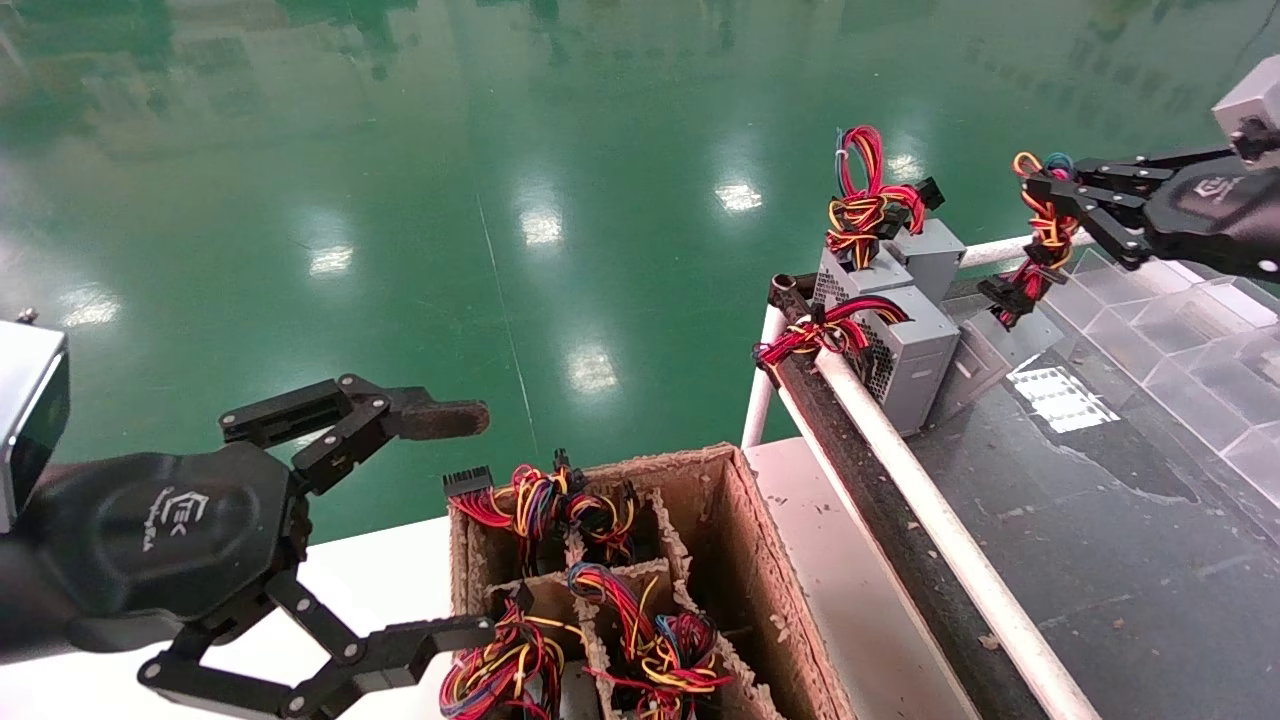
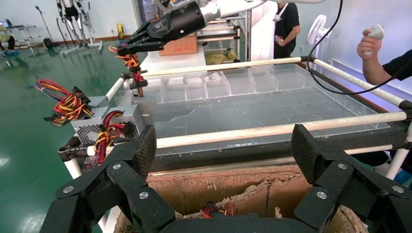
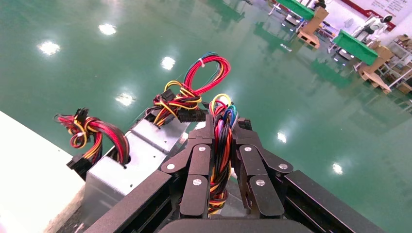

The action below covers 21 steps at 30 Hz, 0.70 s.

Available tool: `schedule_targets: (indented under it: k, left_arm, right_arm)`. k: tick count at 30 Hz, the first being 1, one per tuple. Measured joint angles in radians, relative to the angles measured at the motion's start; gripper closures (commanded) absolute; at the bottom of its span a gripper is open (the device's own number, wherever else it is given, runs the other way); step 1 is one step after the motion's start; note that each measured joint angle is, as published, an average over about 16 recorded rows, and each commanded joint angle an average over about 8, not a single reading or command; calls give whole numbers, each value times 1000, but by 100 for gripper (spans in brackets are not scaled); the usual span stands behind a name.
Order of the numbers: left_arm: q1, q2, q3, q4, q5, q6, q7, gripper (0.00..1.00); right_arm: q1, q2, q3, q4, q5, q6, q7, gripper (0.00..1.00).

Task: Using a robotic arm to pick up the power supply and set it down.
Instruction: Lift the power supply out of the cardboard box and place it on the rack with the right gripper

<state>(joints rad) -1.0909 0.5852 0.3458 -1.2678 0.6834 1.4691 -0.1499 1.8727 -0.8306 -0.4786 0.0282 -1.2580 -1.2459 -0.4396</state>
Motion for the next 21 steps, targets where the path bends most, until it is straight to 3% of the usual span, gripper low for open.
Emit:
schedule_targets:
  k: [21]
  left_arm:
    - [0, 0, 0, 0, 0, 0, 0, 0]
  right_arm:
    - [20, -42, -11, -9, -17, 18, -19, 100]
